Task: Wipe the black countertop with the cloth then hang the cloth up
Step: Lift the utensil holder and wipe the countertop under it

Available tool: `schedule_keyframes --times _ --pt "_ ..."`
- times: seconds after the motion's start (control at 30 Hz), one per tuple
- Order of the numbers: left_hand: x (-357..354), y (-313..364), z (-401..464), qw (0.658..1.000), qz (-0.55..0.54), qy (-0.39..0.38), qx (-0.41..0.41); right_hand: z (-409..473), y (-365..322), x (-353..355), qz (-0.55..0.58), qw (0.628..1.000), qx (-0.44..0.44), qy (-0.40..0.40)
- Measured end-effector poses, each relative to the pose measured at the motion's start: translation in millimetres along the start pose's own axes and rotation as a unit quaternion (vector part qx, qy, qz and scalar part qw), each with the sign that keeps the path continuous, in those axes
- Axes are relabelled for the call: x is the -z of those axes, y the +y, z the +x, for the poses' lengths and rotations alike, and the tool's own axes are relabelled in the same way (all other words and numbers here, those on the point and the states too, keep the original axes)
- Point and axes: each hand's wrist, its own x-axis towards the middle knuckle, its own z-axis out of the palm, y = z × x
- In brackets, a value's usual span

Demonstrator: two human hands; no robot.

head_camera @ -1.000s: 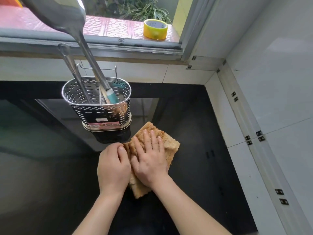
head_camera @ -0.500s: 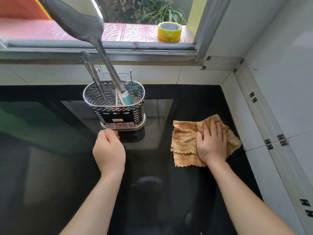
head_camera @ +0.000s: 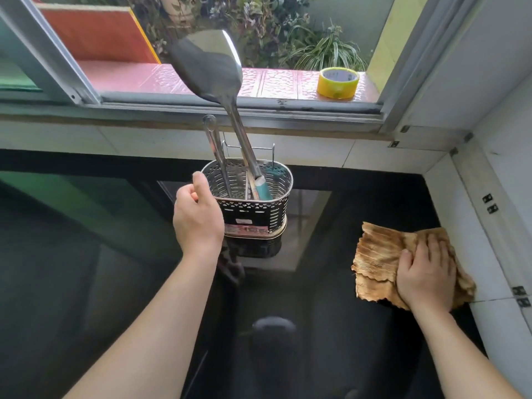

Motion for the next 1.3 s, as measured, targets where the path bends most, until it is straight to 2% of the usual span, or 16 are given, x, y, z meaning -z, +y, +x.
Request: schedule_keyframes --times 0.13,0.4,0.6,0.7,0.97,1.3 --pt "-4.4 10.7 11.9 0.996 0.065 -0.052 -0.017 -0.5 -0.8 0.2 -0.001 1.0 0.0 0.0" --pt "0.3 15.7 33.3 0.987 0.133 -0.093 -0.004 1.2 -3.4 0.9 -0.005 1.0 -0.003 -0.006" --pt "3.7 24.3 44.0 0.979 0.045 -0.181 0.078 0.4 -0.3 -0.7 -0.071 0.997 0.008 -0.028" --pt "5.0 23.4 45.3 0.976 0.015 -0.2 0.088 1.6 -5.1 -3.7 -0.077 0.997 -0.01 -0.025" --pt "3.1 28.5 55.8 0.978 -0.043 -0.189 0.072 45.4 -67.8 -13.5 -0.076 0.993 -0.076 -0.04" --pt "22.5 34.6 85.1 0.984 -0.091 -0.148 0.048 101.0 -197.3 -45.5 -0.072 0.995 -0.017 -0.074"
